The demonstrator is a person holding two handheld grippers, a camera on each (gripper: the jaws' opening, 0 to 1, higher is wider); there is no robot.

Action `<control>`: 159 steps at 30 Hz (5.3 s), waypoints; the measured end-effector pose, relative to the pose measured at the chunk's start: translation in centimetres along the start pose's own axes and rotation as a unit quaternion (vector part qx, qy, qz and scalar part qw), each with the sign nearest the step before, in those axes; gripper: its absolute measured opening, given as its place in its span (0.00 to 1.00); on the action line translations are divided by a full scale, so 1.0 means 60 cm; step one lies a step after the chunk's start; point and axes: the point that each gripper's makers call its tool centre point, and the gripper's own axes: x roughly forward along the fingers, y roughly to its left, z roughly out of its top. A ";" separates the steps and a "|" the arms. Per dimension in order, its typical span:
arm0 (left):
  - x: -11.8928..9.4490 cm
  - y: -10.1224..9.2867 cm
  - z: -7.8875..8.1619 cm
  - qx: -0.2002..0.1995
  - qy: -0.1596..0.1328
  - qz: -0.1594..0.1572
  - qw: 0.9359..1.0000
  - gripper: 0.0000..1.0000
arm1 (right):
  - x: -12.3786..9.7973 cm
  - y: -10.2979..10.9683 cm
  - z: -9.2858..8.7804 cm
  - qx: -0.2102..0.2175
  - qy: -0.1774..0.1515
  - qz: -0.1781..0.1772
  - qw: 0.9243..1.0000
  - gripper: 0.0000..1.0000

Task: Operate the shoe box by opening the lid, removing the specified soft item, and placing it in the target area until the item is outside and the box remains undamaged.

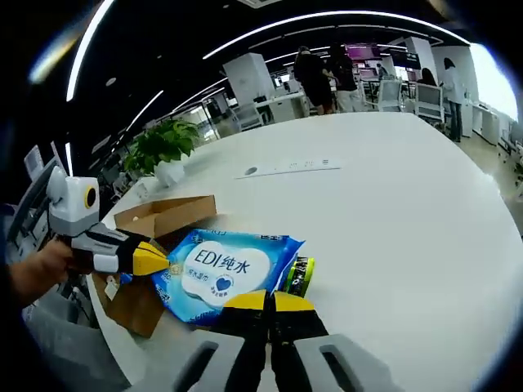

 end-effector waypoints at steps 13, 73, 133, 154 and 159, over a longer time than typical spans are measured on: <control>0.025 0.004 -0.023 0.029 0.033 0.006 0.999 0.00 | 0.025 -0.012 -0.013 -0.009 0.002 0.005 1.000 0.00; 0.015 0.000 -0.032 0.152 0.068 0.004 0.986 0.01 | 0.027 -0.033 -0.067 -0.008 0.034 -0.009 0.999 0.03; -0.178 0.117 -0.061 0.107 0.010 0.042 0.993 0.29 | -0.030 0.103 -0.019 -0.153 0.037 0.048 0.986 0.45; -0.193 0.191 -0.113 0.107 0.035 0.073 0.991 0.28 | 0.016 0.230 0.013 -0.219 0.032 0.116 0.968 0.45; -0.185 0.192 -0.113 0.122 0.035 0.073 0.989 0.25 | 0.029 0.259 0.018 -0.235 0.032 0.128 0.963 0.45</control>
